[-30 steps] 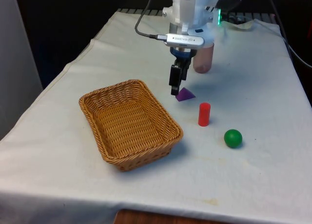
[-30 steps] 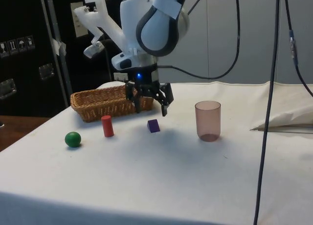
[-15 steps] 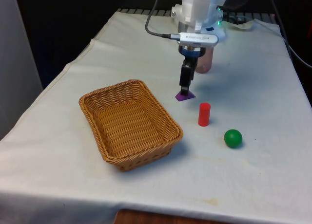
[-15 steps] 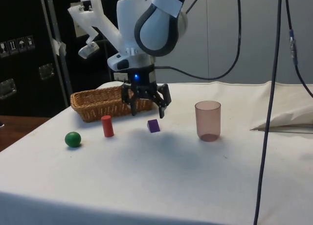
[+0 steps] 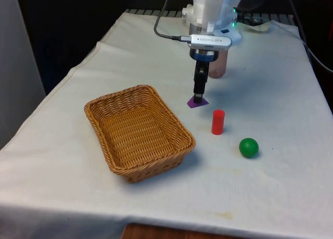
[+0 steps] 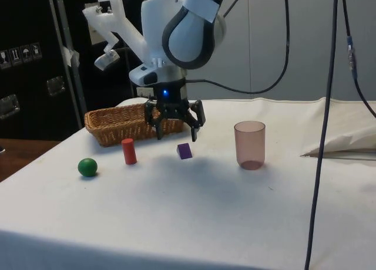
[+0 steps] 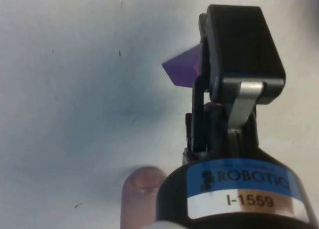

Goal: Pick up the triangular block and place it into the basket.

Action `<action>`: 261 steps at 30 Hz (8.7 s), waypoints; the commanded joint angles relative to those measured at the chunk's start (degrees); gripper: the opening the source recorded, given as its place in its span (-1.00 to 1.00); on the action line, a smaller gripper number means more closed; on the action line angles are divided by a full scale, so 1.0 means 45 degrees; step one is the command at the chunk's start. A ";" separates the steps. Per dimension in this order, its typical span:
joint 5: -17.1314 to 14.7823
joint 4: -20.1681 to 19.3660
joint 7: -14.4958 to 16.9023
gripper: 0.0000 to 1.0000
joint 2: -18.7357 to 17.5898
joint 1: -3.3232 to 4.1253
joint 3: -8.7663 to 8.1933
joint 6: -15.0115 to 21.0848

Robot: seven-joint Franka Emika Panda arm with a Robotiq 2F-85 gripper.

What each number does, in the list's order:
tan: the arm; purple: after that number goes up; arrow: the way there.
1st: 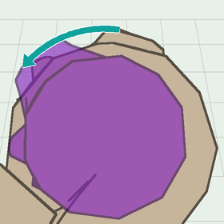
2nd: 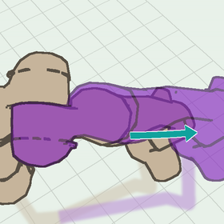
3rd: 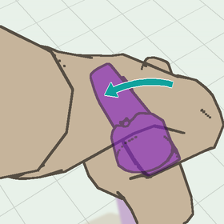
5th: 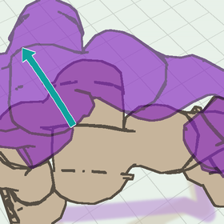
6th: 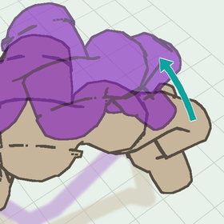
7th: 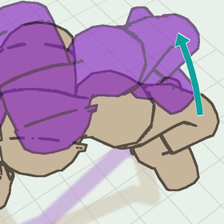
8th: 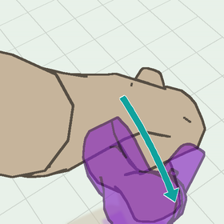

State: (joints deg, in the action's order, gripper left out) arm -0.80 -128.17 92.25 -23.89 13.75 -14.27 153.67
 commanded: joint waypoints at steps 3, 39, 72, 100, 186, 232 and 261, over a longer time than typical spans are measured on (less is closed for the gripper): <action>-0.0038 -0.0064 0.0306 1.00 -0.0064 -0.0064 0.0102 0.0433; -0.0140 -0.1528 0.2394 1.00 0.0560 -0.0166 0.0204 0.1795; -0.0280 -0.1872 0.5208 1.00 0.0229 -0.0369 0.0433 0.2661; -0.0166 -0.1108 0.5933 1.00 0.0178 -0.0242 0.0115 0.1273; -0.0064 0.0662 0.6710 -0.34 0.1872 -0.0191 -0.0382 -0.2343; -0.2063 0.6825 0.8480 -0.34 -0.2636 -0.0726 -0.1592 -0.3489; -0.2610 0.9015 0.8734 0.30 -0.4991 -0.1171 -0.1986 -0.3361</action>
State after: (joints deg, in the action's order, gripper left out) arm -12.20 -88.18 131.15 -46.01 8.88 -23.61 138.43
